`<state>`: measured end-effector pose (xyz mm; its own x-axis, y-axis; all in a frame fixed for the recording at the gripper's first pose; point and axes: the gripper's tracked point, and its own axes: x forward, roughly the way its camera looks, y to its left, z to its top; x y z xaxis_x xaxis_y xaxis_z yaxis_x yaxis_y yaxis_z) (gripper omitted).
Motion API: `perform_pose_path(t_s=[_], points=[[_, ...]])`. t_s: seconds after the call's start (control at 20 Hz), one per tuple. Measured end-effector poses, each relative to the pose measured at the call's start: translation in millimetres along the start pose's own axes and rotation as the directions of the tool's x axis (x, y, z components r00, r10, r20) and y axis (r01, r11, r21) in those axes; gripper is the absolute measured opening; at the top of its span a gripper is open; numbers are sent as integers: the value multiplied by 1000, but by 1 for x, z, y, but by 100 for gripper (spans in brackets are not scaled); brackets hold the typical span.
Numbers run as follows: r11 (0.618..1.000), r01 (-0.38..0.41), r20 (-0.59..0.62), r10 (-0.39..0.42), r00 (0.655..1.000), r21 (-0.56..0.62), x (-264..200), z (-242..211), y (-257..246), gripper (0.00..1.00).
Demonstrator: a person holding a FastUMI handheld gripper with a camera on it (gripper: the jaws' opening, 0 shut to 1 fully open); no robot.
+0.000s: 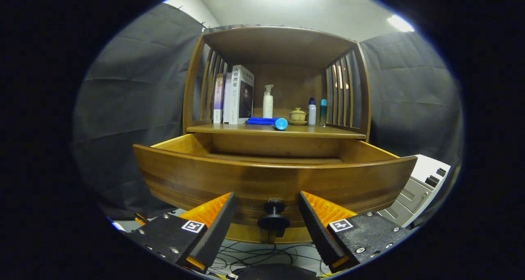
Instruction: Pull open the drawer, take out the items inside it, and place them on the countertop above the cabinet.
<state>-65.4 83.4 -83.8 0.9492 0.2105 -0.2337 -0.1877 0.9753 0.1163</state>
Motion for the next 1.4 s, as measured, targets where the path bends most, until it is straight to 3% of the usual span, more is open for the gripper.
perform_pose_path(t_s=[0.35, 1.4], points=[[999, 48, 8, -48, 999, 10, 14, 1, -10, 93], [998, 1, 21, -2, 1000, 55, 130, 26, -24, 94]])
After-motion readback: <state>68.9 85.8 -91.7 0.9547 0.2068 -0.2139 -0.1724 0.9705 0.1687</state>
